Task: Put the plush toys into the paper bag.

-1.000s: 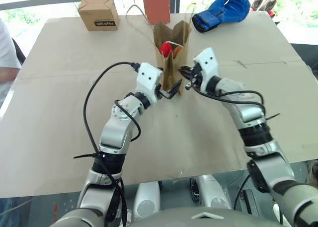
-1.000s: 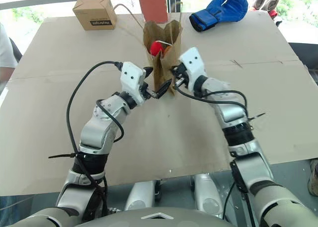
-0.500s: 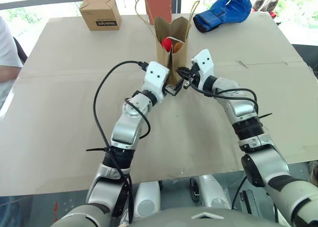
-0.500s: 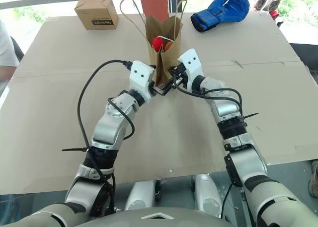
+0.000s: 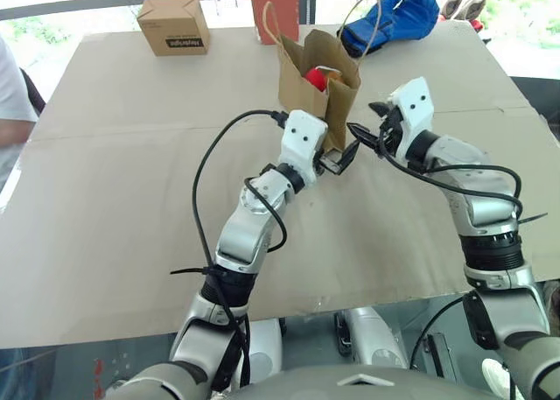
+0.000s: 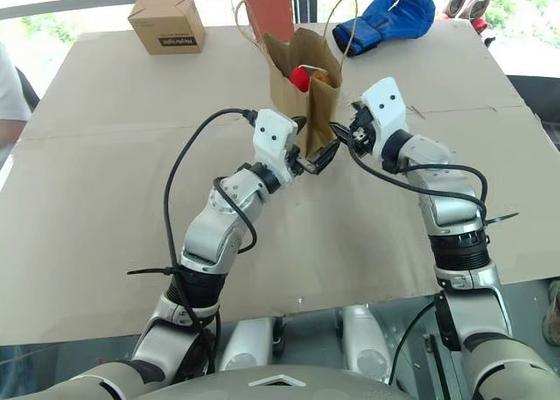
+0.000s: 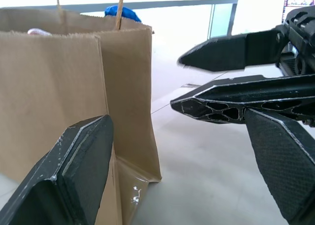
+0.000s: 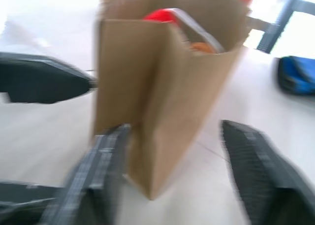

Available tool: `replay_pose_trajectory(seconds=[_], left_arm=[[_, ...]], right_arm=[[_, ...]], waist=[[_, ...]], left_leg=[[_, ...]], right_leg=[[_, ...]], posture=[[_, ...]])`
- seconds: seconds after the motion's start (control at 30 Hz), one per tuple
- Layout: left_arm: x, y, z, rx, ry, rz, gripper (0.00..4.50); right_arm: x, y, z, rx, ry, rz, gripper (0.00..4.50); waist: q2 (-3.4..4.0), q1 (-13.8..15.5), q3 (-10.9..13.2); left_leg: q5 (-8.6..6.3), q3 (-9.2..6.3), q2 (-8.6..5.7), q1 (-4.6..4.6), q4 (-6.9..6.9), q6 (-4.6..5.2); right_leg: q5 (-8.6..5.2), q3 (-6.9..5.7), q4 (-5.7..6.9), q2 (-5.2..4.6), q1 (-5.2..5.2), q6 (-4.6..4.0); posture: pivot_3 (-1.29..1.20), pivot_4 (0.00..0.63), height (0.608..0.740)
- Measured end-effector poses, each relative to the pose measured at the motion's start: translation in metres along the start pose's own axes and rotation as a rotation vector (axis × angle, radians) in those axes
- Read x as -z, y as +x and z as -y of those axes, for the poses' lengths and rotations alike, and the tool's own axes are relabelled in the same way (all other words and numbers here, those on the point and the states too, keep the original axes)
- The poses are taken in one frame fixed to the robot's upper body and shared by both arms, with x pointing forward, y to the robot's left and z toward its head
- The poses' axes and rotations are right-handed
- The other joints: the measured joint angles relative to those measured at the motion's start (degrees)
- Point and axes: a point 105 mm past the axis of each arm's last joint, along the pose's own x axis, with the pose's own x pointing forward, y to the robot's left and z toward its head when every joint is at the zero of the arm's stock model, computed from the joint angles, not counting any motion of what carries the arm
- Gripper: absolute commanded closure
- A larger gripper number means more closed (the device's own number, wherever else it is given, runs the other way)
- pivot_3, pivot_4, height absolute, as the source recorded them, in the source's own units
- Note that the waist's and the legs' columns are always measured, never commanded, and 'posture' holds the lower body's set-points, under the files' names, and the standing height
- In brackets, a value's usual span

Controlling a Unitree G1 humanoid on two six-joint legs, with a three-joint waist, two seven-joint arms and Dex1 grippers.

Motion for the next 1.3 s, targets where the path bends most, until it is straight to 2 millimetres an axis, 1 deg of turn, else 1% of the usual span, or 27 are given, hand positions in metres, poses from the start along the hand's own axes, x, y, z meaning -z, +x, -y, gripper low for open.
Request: replay_pose_trajectory(seconds=[0.07,0.1,0.17,0.2,0.23,0.3,0.4,0.53,0.6,0.67,0.7,0.77,0.8,0.83,0.87,0.9,0.93,0.97,1.0,1.07,1.17,1.23,1.27,1.3], left_arm=[[-0.005,-0.001,0.001,0.014,0.006,0.023,0.0],[0.0,-0.004,-0.007,-0.008,0.013,0.004,0.0],[0.023,-0.017,-0.023,-0.049,0.007,-0.073,0.0],[0.032,-0.024,-0.027,-0.05,0.003,-0.103,0.0],[0.036,-0.028,-0.028,-0.043,-0.01,-0.114,0.0],[0.035,-0.032,-0.025,-0.006,-0.03,-0.094,0.0],[0.025,-0.036,-0.023,0.039,-0.051,-0.045,0.0],[0.02,-0.04,-0.036,0.005,-0.088,-0.023,0.0],[0.018,-0.04,-0.038,-0.004,-0.095,-0.016,0.0],[0.017,-0.04,-0.037,-0.004,-0.099,-0.014,0.0],[0.016,-0.041,-0.037,-0.003,-0.1,-0.013,0.0],[0.014,-0.048,-0.035,0.008,-0.103,-0.009,0.0],[0.014,-0.053,-0.035,0.015,-0.101,-0.012,0.0],[0.015,-0.055,-0.035,0.019,-0.101,-0.016,0.0],[0.015,-0.06,-0.038,0.016,-0.101,-0.02,0.0],[0.016,-0.062,-0.04,0.013,-0.101,-0.023,0.0],[0.017,-0.068,-0.044,0.005,-0.098,-0.032,0.0],[0.018,-0.071,-0.047,0.003,-0.094,-0.038,0.0],[0.018,-0.077,-0.05,-0.001,-0.091,-0.043,0.0],[0.019,-0.082,-0.052,-0.004,-0.091,-0.046,0.0],[0.021,-0.094,-0.061,-0.024,-0.085,-0.053,0.0],[0.022,-0.104,-0.072,-0.053,-0.067,-0.064,0.0],[0.02,-0.107,-0.075,-0.061,-0.059,-0.06,0.0],[0.02,-0.107,-0.075,-0.061,-0.059,-0.059,0.0]], right_arm=[[-0.004,-0.003,0.003,0.014,0.057,0.014,0.54],[-0.012,-0.007,0.005,0.022,0.076,0.047,0.54],[-0.027,-0.016,0.012,0.059,0.087,0.106,0.54],[-0.03,-0.018,0.015,0.077,0.1,0.12,0.54],[-0.031,-0.02,0.017,0.088,0.112,0.123,0.54],[-0.029,-0.017,0.014,0.087,0.138,0.115,0.54],[-0.027,-0.013,0.008,0.066,0.136,0.103,0.54],[-0.02,-0.01,0.005,0.054,0.109,0.063,0.54],[-0.013,-0.003,0.0,0.027,0.119,0.035,0.54],[-0.011,0.005,-0.005,0.006,0.125,0.02,0.54],[-0.012,0.011,-0.007,-0.001,0.13,0.018,0.54],[-0.013,0.034,-0.011,-0.008,0.141,0.003,0.54],[-0.014,0.048,-0.012,-0.004,0.155,-0.003,1.09],[-0.014,0.053,-0.011,0.004,0.157,-0.007,1.34],[-0.012,0.059,-0.011,0.01,0.164,-0.012,1.89],[-0.012,0.061,-0.011,0.013,0.164,-0.016,2.2],[-0.01,0.065,-0.011,0.016,0.165,-0.023,2.62],[-0.008,0.066,-0.01,0.02,0.163,-0.028,3.13],[-0.005,0.067,-0.009,0.024,0.164,-0.038,3.32],[-0.005,0.068,-0.01,0.025,0.166,-0.042,4.4],[-0.011,0.061,-0.013,0.037,0.182,-0.05,4.46],[-0.017,0.051,-0.019,0.058,0.253,-0.045,4.46],[-0.022,0.045,-0.024,0.073,0.305,-0.043,4.46],[-0.024,0.044,-0.025,0.074,0.312,-0.042,4.46]], waist=[[0.0,0.1,0.0],[0.06,0.1,0.0],[0.07,-0.1,0.0],[0.07,-0.1,0.0],[0.07,0.0,0.0],[0.07,0.3,0.0],[0.07,0.3,0.0],[0.07,0.2,0.0],[0.07,0.2,0.0],[0.07,0.1,0.0],[0.07,-0.1,0.0],[0.09,-0.7,0.0],[0.08,-1.0,0.0],[0.09,-1.1,0.0],[0.08,-1.0,0.0],[0.08,-1.0,0.0],[0.08,-1.0,0.0],[0.09,-1.0,0.0],[0.09,-0.9,0.0],[0.09,-0.9,0.0],[0.09,-1.1,0.0],[0.09,-1.1,0.0],[0.1,-1.1,0.0],[0.1,-1.1,0.0]], left_leg=[[0.0,0.0,0.0,-0.02,0.0,0.0],[0.0,0.03,0.0,-0.01,-0.01,0.0],[0.0,0.01,0.01,0.0,-0.03,0.0],[0.0,-0.01,0.01,-0.01,-0.03,0.0],[0.0,0.0,0.01,-0.02,-0.03,0.0],[0.0,0.01,0.0,-0.06,0.01,0.0],[0.0,0.05,-0.02,-0.05,0.04,0.0],[0.0,0.03,-0.02,-0.03,0.04,0.0],[0.0,0.03,-0.01,-0.04,0.03,0.0],[0.0,0.03,-0.01,-0.04,0.03,0.0],[0.0,0.03,-0.01,-0.03,0.02,0.0],[0.0,0.03,0.0,-0.01,0.0,0.0],[0.0,0.02,0.01,0.01,0.0,0.0],[0.0,0.0,0.02,0.0,-0.02,0.0],[0.0,-0.04,0.02,-0.02,-0.04,0.0],[0.0,-0.04,0.02,-0.04,-0.04,0.0],[0.0,-0.01,0.01,-0.05,-0.05,0.0],[0.0,-0.01,0.01,-0.06,-0.06,0.0],[0.0,0.01,0.0,-0.1,-0.06,0.0],[0.0,0.04,-0.01,-0.11,-0.06,0.0],[0.0,0.02,0.02,-0.07,-0.07,0.0],[0.0,-0.01,0.06,-0.06,-0.11,0.0],[0.0,-0.02,0.06,-0.06,-0.12,0.0],[0.0,-0.02,0.06,-0.06,-0.11,0.0]], right_leg=[[0.0,0.0,-0.02,0.0,0.0,0.0],[0.0,0.03,-0.03,-0.01,0.0,0.0],[0.0,0.01,-0.03,0.0,0.0,0.0],[-0.01,-0.01,-0.03,0.0,-0.01,0.0],[-0.01,-0.02,-0.03,-0.01,-0.01,0.0],[0.0,-0.03,-0.04,-0.04,0.0,0.0],[0.0,0.01,-0.05,-0.06,0.01,0.0],[0.0,0.01,-0.04,-0.04,0.01,0.0],[0.0,0.01,-0.04,-0.03,0.01,0.0],[0.0,0.01,-0.04,-0.03,0.0,0.0],[0.0,0.01,-0.03,-0.02,0.0,0.0],[0.0,0.03,0.0,-0.01,0.0,0.0],[0.0,0.02,0.01,0.0,0.0,0.0],[0.0,0.0,0.01,0.0,-0.01,-0.01],[0.0,-0.05,-0.01,0.0,0.0,-0.01],[0.0,-0.04,-0.03,-0.01,0.0,-0.01],[0.0,-0.04,-0.06,-0.02,-0.01,-0.01],[0.0,-0.04,-0.08,-0.03,-0.01,-0.01],[0.0,-0.04,-0.12,-0.07,-0.02,-0.01],[0.0,-0.03,-0.12,-0.09,-0.01,0.0],[-0.01,-0.04,-0.07,-0.06,-0.03,-0.01],[-0.01,-0.07,-0.03,-0.03,-0.05,-0.02],[-0.01,-0.07,-0.02,-0.03,-0.06,-0.02],[-0.01,-0.07,-0.02,-0.03,-0.06,-0.02]], posture=[[0.0,0.15,0.74],[0.0,0.15,0.74],[0.0,0.15,0.74],[0.0,0.15,0.74],[0.0,0.15,0.74],[0.0,0.15,0.74],[0.0,0.15,0.74],[0.0,0.15,0.74],[0.0,0.15,0.74],[0.0,0.15,0.74],[0.0,0.15,0.74],[0.0,0.15,0.74],[0.0,0.15,0.74],[0.0,0.15,0.74],[0.0,0.15,0.74],[0.0,0.15,0.74],[0.0,0.15,0.74],[0.0,0.15,0.74],[0.0,0.15,0.74],[0.0,0.15,0.74],[0.0,0.15,0.74],[0.0,0.15,0.74],[0.0,0.15,0.74],[0.0,0.15,0.74]])
